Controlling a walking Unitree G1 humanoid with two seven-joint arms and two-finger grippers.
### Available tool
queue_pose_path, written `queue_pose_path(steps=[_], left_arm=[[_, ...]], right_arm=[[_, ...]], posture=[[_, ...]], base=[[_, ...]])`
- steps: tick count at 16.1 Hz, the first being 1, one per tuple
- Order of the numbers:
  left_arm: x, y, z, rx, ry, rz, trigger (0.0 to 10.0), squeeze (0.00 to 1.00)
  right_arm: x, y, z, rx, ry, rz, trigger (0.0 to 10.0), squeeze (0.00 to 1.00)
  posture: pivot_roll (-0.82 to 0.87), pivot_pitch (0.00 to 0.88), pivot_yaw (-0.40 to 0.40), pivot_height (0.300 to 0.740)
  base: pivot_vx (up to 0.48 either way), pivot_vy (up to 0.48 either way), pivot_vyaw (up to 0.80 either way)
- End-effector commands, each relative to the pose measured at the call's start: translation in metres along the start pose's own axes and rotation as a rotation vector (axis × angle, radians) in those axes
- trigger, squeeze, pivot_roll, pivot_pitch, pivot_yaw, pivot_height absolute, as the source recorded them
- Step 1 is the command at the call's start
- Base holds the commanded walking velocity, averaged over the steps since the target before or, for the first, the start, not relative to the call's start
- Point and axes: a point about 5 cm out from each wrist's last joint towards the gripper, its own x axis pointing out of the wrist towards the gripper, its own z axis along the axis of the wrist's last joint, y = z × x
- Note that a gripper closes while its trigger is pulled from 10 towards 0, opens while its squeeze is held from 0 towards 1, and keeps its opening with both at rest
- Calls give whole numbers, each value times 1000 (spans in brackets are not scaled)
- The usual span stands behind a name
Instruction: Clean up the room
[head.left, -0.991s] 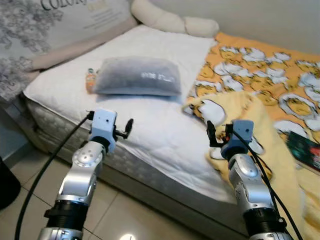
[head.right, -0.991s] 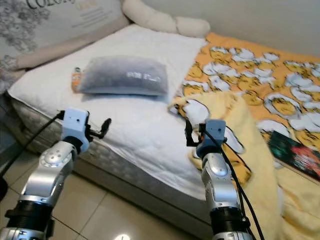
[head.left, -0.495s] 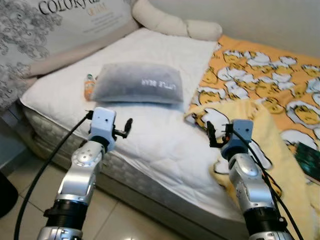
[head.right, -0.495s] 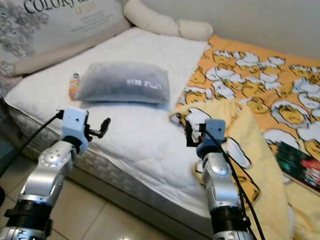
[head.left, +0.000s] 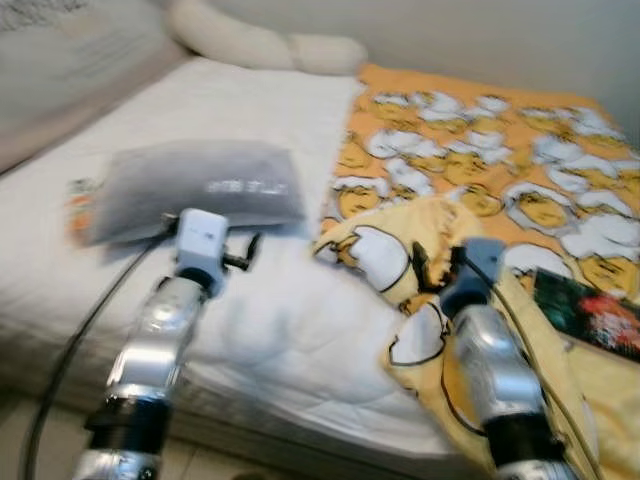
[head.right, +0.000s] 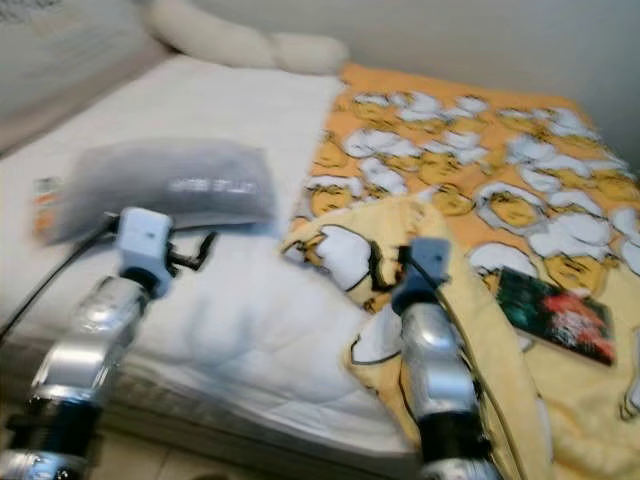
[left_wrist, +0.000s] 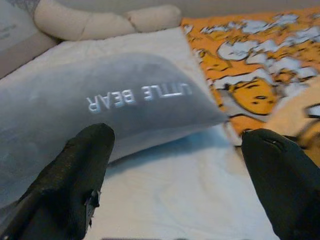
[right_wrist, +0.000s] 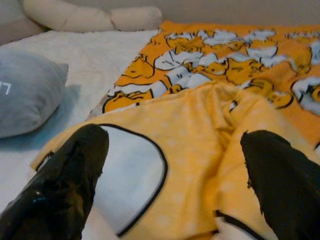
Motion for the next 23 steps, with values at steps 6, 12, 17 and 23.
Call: queue_pose_path(steps=[6,12,17,23], left_arm=[[2,-7,4,-3,-22,-26,10000,0],[2,-6,4,2,-19,-22,10000,0],[1,-8,2,5,-18,-26,10000,0],[0,-9,1,6,-18,-27,10000,0]], right_arm=[[-1,-7,2,9,3,-16,10000,0],[-2,-8,2,12,-5,-24,10000,0],[-3,-9,0,8,-4,-35,10000,0],[-3,-10,0,-19,-14,-45,10000,0]], posture=[[-14,0,-41,740],[-13,0,-39,740],[-13,0,-38,740],[-12,0,-37,740]], base=[[43,44,0],[0,452,-394],[0,445,0],[0,435,0]])
